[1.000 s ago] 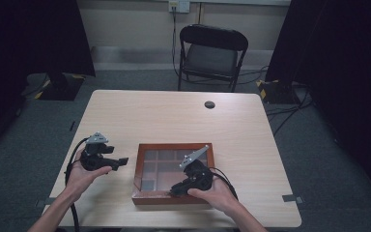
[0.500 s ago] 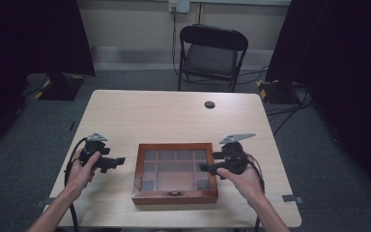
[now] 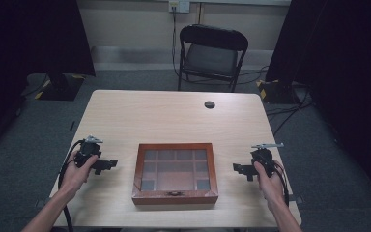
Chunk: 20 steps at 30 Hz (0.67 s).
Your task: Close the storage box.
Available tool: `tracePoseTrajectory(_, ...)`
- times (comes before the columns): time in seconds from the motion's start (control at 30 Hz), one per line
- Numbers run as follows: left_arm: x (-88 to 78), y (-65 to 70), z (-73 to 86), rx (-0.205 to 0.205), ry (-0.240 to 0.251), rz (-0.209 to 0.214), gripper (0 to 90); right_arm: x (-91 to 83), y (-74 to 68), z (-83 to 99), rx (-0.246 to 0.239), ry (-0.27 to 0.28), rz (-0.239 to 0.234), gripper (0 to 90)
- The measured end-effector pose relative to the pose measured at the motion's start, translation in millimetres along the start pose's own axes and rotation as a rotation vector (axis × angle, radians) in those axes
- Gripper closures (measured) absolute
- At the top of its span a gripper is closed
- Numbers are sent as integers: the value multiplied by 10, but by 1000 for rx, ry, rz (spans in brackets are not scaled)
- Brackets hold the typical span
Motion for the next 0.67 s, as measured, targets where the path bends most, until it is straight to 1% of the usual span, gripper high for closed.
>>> tracePoseTrajectory(0.03, 23, -22, 18, 8, 6, -29, 175, 24, 53, 31, 11, -10, 28, 149)
tracePoseTrajectory(0.07, 39, -25, 32, 4, 10, -30, 174, 56, 118, 78, 36, -28, 63, 149)
tracePoseTrajectory(0.13, 50, -39, 33, 18, 30, -41, 176, 94, 189, 124, 40, -34, 103, 149)
tracePoseTrajectory(0.17, 52, -53, 41, 35, 30, -47, 168, 110, 210, 143, 42, -34, 115, 149)
tracePoseTrajectory(0.2, 58, -69, 54, 31, 25, -51, 163, 135, 235, 181, 50, -42, 132, 149)
tracePoseTrajectory(0.23, 72, -90, 79, 16, 15, -55, 163, 150, 250, 193, 56, -33, 146, 143)
tracePoseTrajectory(0.27, 97, -109, 113, 7, 1, -71, 162, 161, 270, 193, 47, -19, 171, 144)
tracePoseTrajectory(0.3, 113, -118, 121, 27, 19, -85, 152, 172, 302, 198, 28, -12, 214, 144)
tracePoseTrajectory(0.33, 114, -117, 124, 26, 25, -81, 130, 182, 307, 198, 25, -4, 232, 139)
tracePoseTrajectory(0.37, 115, -118, 131, 28, 28, -77, 122, 190, 308, 195, 21, 4, 238, 132)
tracePoseTrajectory(0.4, 124, -114, 128, 25, 47, -75, 116, 205, 311, 192, 14, 23, 244, 103)
tracePoseTrajectory(0.43, 135, -126, 132, 36, 69, -78, 107, 226, 315, 189, -5, 47, 239, 67)
tracePoseTrajectory(0.47, 154, -117, 135, 30, 92, -70, 69, 249, 317, 192, -15, 70, 237, 24)
tracePoseTrajectory(0.5, 177, -118, 142, 38, 116, -65, 26, 263, 317, 193, -15, 85, 235, 1)
tracePoseTrajectory(0.53, 189, -113, 135, 37, 154, -64, 0, 275, 321, 196, -17, 104, 233, 0)
tracePoseTrajectory(0.6, 191, -107, 133, 31, 154, -67, 0, 288, 323, 186, -24, 136, 232, 0)
tracePoseTrajectory(0.67, 191, -107, 134, 32, 153, -67, 0, 288, 323, 187, -23, 135, 233, 0)
Point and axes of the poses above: each handheld gripper's, and its own axes: x roughly forward along the jaws, z roughly out of its underside, y roughly to its right, the point moved 9 cm from there along x, roughly forward along the jaws, and after that the axes turned 3 degrees about -x, right-handed, at the moved point
